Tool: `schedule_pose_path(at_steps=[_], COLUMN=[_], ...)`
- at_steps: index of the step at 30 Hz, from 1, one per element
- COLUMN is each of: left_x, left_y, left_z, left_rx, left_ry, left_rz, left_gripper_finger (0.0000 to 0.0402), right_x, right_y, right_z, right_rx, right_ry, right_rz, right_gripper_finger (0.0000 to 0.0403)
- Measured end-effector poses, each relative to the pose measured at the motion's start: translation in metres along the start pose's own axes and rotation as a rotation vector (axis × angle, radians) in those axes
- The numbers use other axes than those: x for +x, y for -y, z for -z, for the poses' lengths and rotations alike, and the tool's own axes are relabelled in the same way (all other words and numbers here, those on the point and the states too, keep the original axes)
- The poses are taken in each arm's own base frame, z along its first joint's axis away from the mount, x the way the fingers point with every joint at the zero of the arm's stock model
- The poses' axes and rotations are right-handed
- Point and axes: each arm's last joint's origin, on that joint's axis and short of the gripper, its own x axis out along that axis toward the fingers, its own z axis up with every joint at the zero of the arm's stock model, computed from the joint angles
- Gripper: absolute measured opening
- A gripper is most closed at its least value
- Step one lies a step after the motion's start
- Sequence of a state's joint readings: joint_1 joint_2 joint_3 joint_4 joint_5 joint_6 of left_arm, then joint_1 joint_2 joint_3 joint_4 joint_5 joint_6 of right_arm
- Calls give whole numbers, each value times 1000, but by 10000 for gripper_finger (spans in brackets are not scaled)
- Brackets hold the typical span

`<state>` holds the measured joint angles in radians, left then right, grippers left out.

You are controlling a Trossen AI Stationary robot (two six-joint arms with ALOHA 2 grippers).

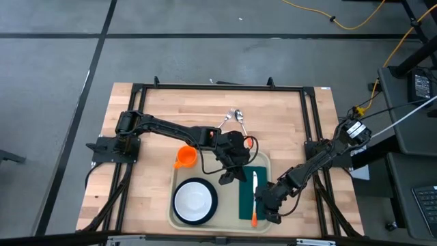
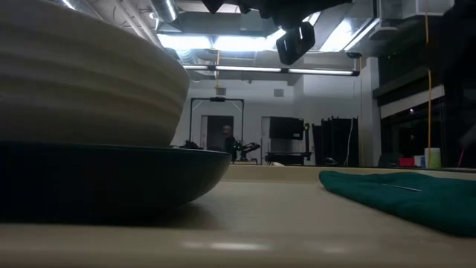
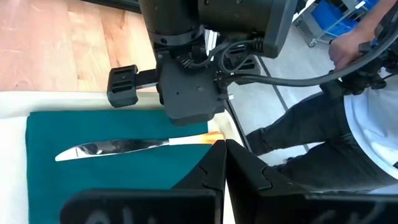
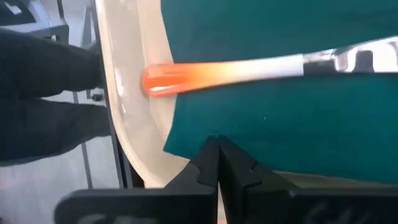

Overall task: Set up tray
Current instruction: Adjust the green napkin on the brown serving tray

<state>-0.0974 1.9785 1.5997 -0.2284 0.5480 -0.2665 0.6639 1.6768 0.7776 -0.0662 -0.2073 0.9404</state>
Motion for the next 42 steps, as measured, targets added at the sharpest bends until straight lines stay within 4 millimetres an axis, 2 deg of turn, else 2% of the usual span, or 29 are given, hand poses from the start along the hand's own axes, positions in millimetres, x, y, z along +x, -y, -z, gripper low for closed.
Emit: schedule_pose_path(at_steps=[16, 22, 26, 33, 42], left_x=[0, 5, 22, 69, 105], left_y=[-1, -3, -5, -5, -32], left_z=[1, 14, 29, 50, 57], left_rx=[-11, -22, -21, 32, 12], left_ry=[-6, -44, -97, -86, 21], left_rz=[-4, -12, -6, 67, 267], left_gripper_finger=[2, 3, 4, 4, 4], right_x=[21, 20, 20, 18, 18], right_y=[10, 10, 12, 17, 18], right_z=[3, 2, 2, -5, -8], right_rx=[57, 56, 57, 64, 61], right_ry=[-95, -89, -88, -81, -61], right_rz=[12, 13, 19, 16, 16], right_gripper_finger=[3, 3, 3, 3, 3])
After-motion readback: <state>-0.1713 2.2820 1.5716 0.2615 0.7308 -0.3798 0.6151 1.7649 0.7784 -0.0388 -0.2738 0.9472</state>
